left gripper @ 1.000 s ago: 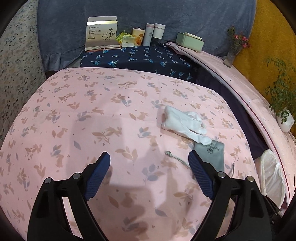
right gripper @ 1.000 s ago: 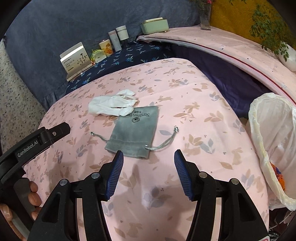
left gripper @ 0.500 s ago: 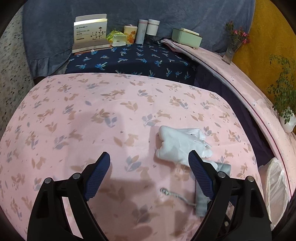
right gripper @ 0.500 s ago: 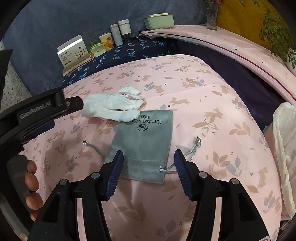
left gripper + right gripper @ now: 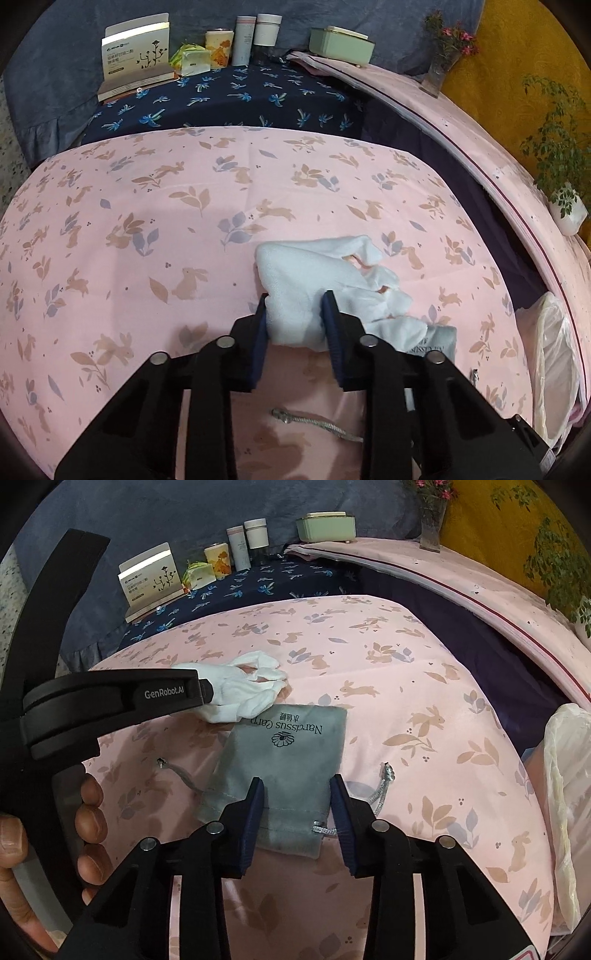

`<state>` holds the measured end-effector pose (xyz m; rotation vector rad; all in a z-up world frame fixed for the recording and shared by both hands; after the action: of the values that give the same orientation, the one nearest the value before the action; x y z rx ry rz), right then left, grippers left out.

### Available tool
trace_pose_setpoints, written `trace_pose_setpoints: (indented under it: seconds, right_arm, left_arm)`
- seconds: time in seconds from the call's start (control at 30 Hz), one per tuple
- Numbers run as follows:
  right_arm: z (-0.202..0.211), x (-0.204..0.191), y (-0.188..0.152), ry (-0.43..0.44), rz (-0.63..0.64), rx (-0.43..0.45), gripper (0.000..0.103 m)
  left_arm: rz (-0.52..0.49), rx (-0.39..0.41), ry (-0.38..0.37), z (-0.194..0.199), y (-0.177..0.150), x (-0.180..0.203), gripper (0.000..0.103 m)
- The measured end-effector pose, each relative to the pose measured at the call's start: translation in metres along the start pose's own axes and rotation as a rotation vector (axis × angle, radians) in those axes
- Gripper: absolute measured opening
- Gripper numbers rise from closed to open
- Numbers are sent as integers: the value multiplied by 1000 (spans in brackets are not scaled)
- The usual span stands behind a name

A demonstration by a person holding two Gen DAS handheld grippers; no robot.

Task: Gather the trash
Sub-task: 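Grasp the white gloves with the left tool while the right tool grasps the grey pouch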

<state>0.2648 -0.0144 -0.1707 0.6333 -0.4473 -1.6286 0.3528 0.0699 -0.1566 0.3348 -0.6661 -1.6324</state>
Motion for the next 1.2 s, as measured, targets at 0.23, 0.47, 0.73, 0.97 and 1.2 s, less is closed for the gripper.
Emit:
trace_pose_setpoints:
  seconds: [0.23, 0.47, 0.73, 0.97, 1.2]
  right_arm:
    - [7, -3, -9, 35, 18, -11, 12]
    - [27, 9, -32, 59, -13, -23, 9]
    - [57, 32, -63, 44, 24, -32, 9]
    - [80, 55, -89, 49, 2, -45, 9]
    - [96, 69, -105, 43, -10, -55, 9]
  left_arm:
    - [22, -6, -6, 17, -23, 1, 22]
    - [55, -15, 1, 44, -59, 7, 21]
    - [92, -19, 1, 74, -114, 26, 21]
    - [70, -31, 12, 98, -148, 44, 21]
    - [44, -45, 3, 106, -163, 65, 21]
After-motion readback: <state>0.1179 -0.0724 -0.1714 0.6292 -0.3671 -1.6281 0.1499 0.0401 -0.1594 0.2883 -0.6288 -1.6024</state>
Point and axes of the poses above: each gripper's, at about its wrist camera, not at the fingertips, and z roughly against the way its jaws point, x to its right, y to its top, the point moved 10 cm from there along -z, roughly the way its jaws point, and after that the axes turned 4 degrees about -z, right-handed, at the moved point
